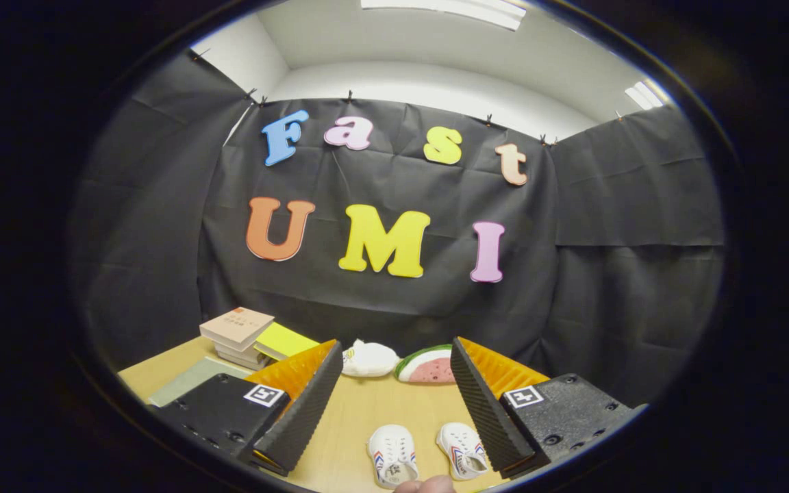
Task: Open the storage box then place both shoes into the box .Put the left shoe in first, then the right shoe, with the right side of both shoes facing outward in a uniform manner.
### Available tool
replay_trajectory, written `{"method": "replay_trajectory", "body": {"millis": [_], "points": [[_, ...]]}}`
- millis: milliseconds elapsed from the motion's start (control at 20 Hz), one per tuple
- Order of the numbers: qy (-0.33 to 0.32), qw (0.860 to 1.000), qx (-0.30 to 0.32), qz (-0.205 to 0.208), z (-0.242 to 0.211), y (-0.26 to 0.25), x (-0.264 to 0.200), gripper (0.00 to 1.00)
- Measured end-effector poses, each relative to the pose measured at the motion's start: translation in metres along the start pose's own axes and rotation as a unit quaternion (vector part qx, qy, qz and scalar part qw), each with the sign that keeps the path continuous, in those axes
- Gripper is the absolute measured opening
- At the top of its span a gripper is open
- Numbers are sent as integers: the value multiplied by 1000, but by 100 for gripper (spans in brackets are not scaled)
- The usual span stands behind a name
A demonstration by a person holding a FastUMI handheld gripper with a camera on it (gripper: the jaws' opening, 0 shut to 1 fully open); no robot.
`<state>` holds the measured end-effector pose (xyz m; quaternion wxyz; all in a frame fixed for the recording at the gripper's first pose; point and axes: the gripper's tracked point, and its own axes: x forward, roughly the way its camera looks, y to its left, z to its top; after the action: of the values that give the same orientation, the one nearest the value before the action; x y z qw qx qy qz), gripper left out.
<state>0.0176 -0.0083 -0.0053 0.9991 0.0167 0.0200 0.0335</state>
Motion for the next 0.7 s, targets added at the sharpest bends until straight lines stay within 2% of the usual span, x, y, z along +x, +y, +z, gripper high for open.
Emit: {"method": "replay_trajectory", "body": {"millis": [300, 500, 700], "points": [[17, 998, 4, 57, -3, -6, 2, 100], [56, 987, 27, 149, -24, 8, 6, 100], [98, 966, 38, 234, -57, 17, 12, 100]]}}
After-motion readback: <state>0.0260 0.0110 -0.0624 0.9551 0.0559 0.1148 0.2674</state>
